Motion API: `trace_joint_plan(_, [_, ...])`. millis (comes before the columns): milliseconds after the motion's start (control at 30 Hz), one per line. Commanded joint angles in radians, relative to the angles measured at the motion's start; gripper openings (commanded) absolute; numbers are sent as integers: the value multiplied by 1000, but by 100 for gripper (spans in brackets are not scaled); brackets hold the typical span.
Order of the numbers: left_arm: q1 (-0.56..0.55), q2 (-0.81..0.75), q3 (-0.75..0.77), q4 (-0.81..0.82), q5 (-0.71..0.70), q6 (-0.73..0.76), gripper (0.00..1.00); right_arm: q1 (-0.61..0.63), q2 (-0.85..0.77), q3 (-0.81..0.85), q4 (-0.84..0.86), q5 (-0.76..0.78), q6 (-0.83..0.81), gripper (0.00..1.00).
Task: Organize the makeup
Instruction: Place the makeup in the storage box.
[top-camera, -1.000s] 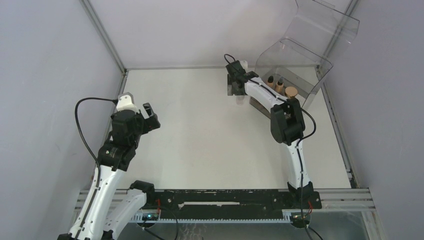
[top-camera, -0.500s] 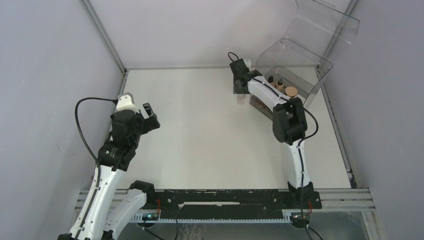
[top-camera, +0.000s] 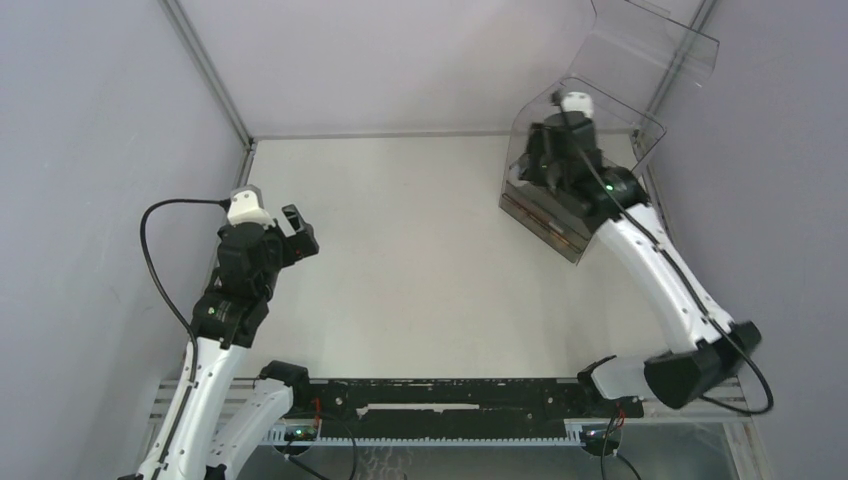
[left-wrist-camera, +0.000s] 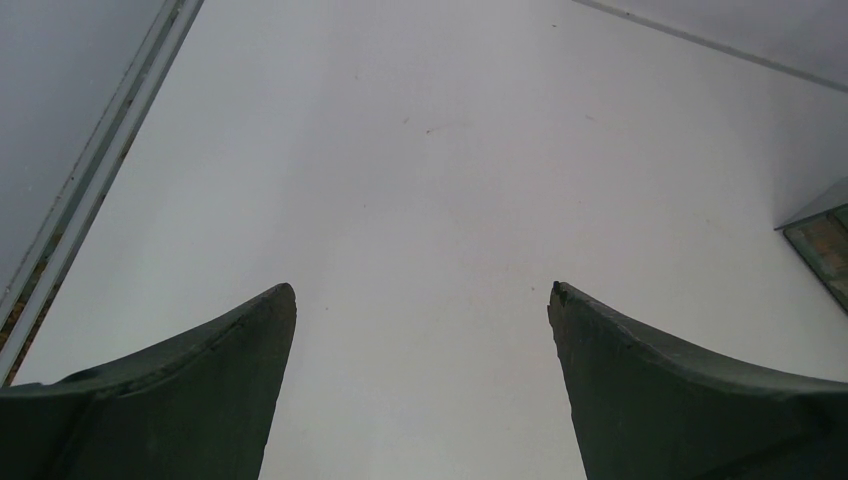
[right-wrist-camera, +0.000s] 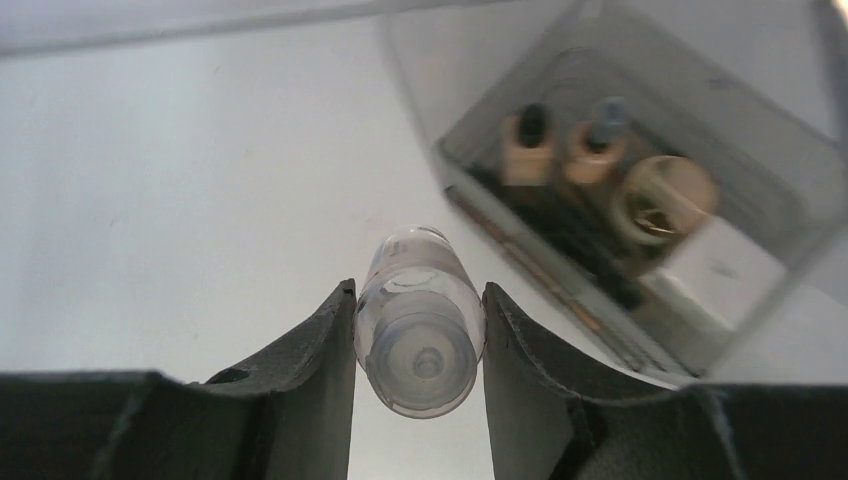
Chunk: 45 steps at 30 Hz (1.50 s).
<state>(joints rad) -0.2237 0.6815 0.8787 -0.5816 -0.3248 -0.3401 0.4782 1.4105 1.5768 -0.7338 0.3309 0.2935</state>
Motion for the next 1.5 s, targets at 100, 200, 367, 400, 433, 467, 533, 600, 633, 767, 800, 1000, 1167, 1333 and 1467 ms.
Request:
trace_joint_plan(100, [7, 14, -9, 71, 29, 9, 100, -178, -110, -93, -39, 53, 48, 0])
trace_joint_plan(200, [9, 18, -11, 75, 28, 11, 100, -226, -104, -102, -22, 49, 38, 0])
trace_joint_plan(367, [8, 19, -21, 75, 23, 8, 100, -287, -18, -72, -42, 47, 27, 0])
trace_joint_plan(400, [7, 18, -21, 73, 22, 6, 100, -294, -7, -72, -38, 43, 27, 0])
trace_joint_plan(433, [8, 19, -22, 73, 21, 4, 100, -299, 1, -75, -27, 42, 27, 0])
trace_joint_plan(467, [7, 20, -21, 74, 21, 1, 100, -303, 4, -81, -15, 38, 28, 0])
trace_joint_plan(533, [8, 20, -20, 72, 22, -6, 100, -311, 11, -90, 8, 24, 31, 0])
trace_joint_plan(600, [9, 19, -23, 73, 25, -11, 100, -318, 22, -89, 19, 22, 34, 0])
trace_joint_plan(633, [9, 19, -26, 71, 24, -12, 100, -321, 25, -89, 26, 21, 35, 0])
trace_joint_plan(767, [8, 15, -38, 73, 27, -20, 100, -334, 57, -78, 45, 15, 31, 0])
trace_joint_plan(800, [8, 13, -39, 72, 29, -22, 100, -339, 71, -71, 44, 11, 29, 0])
trace_joint_plan(1000, [8, 6, -42, 70, 35, -29, 100, -351, 144, -54, 45, -6, 29, 0])
trace_joint_plan(1167, [8, 0, -45, 62, 30, -28, 100, -351, 196, -58, 57, -16, 33, 0])
trace_joint_plan(1333, [8, -6, -45, 56, 26, -25, 100, -351, 220, -39, 39, -17, 35, 26])
trace_joint_plan(1467, [7, -4, -45, 57, 23, -21, 100, -349, 209, -28, 34, -14, 31, 56])
